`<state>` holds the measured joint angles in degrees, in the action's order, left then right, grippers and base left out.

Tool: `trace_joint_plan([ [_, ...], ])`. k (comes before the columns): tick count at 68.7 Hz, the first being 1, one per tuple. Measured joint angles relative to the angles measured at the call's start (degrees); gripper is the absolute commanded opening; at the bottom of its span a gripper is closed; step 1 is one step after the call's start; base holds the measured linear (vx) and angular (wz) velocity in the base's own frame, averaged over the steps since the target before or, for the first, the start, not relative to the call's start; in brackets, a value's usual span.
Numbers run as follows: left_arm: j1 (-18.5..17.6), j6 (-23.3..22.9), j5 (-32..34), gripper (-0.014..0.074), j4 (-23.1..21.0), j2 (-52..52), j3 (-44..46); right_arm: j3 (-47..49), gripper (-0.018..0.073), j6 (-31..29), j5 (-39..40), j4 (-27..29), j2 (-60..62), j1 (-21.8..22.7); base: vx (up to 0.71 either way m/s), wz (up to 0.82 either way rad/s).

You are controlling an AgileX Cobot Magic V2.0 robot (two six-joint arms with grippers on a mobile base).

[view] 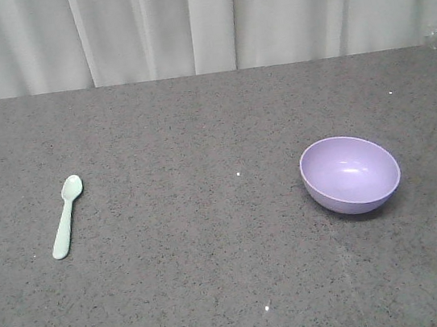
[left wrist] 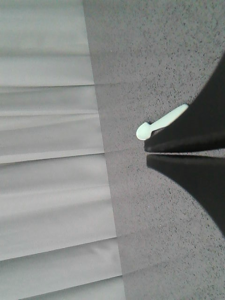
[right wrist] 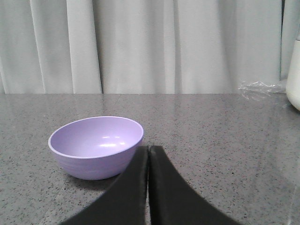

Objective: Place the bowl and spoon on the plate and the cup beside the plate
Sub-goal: 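Lower both grippers above the pale green spoon and lavender bowl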

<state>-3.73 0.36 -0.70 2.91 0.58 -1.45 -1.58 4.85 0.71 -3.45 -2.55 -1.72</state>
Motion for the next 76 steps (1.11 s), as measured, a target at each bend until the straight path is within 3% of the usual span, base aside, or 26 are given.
trace_joint_plan([
  [76,0.0,0.0,0.0,-0.0006,0.0,0.0,0.0,0.0,-0.0006,0.0,0.0,0.0,0.0,0.0,0.0,0.0],
])
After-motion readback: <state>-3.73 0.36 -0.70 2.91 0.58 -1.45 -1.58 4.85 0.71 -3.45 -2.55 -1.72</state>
